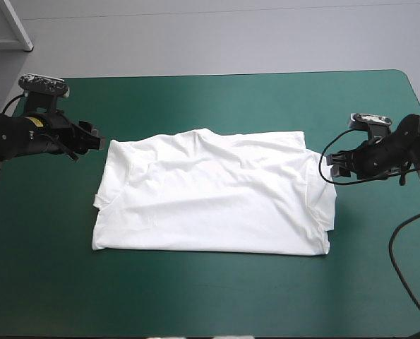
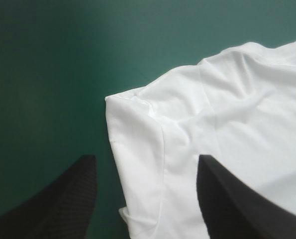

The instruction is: Fold the cloth

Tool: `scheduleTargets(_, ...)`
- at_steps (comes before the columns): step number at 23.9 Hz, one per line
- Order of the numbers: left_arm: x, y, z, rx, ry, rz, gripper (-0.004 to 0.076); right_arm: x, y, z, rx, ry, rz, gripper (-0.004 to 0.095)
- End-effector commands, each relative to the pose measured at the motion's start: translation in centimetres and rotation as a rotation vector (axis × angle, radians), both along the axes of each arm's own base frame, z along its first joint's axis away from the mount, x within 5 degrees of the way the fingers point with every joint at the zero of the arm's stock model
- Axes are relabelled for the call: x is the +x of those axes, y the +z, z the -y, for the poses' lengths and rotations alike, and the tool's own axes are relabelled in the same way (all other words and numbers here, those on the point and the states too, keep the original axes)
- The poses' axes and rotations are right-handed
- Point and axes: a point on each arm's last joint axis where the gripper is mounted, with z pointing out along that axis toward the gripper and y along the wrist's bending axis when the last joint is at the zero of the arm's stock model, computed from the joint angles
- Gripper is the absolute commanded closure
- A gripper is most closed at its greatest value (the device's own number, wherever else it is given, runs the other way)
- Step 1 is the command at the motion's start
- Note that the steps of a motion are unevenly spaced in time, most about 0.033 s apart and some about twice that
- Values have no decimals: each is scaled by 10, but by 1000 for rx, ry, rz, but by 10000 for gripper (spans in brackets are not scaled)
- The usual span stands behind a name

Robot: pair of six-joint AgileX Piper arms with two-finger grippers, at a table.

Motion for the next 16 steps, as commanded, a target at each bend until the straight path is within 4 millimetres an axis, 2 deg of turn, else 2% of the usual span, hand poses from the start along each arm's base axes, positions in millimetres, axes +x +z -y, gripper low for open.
scheduleTargets(1, -7, 21, 2, -36, 7, 107, 288, 14, -2, -2, 75, -20, 44, 408)
scheduleTargets(6, -7, 20, 2, -37, 4, 95, 289, 20, -35, -3, 106, -34, -43, 409)
scheduleTargets(9, -7, 20, 2, -37, 4, 95, 290, 14, -55, -4, 110, -32, -102, 409)
scheduleTargets(13, -7, 20, 2, -37, 5, 97, 290, 6, -71, -4, 105, -45, -132, 420)
scheduleTargets(15, -7, 21, 1, -33, 6, 102, 290, 1, -78, -5, 106, -44, -154, 483)
scheduleTargets(16, -7, 20, 1, -31, 7, 102, 290, -2, -82, -6, 115, -30, -162, 561)
